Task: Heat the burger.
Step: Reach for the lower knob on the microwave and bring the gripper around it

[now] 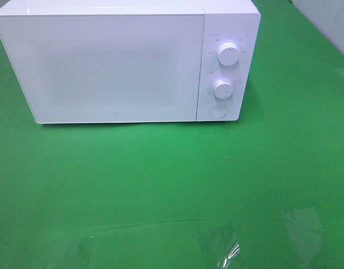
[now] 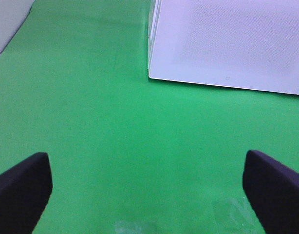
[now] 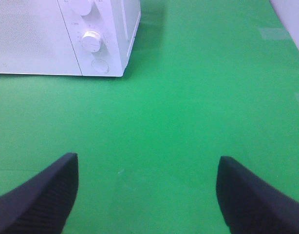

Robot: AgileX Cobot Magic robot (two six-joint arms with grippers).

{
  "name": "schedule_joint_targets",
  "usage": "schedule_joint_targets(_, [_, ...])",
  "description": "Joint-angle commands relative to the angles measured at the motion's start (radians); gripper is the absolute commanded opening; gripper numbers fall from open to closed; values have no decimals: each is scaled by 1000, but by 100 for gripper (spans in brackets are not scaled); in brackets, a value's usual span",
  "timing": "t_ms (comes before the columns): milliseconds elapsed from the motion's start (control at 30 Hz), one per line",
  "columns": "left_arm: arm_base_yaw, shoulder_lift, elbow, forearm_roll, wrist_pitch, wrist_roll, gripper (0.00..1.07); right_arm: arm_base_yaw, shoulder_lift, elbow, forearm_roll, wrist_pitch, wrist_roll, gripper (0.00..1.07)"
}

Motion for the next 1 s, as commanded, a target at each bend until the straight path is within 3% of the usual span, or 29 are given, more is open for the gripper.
schedule_joint_targets(33, [2, -24, 3, -5, -8, -2, 99, -6, -25, 2, 2, -9, -2, 75])
schedule_joint_targets(700, [2, -23, 3, -4, -8, -2, 99, -3, -25, -1, 0, -13, 33, 75])
schedule_joint_targets(1000, [2, -17, 3, -4, -8, -2, 99, -3, 41, -24, -22, -147, 52, 75])
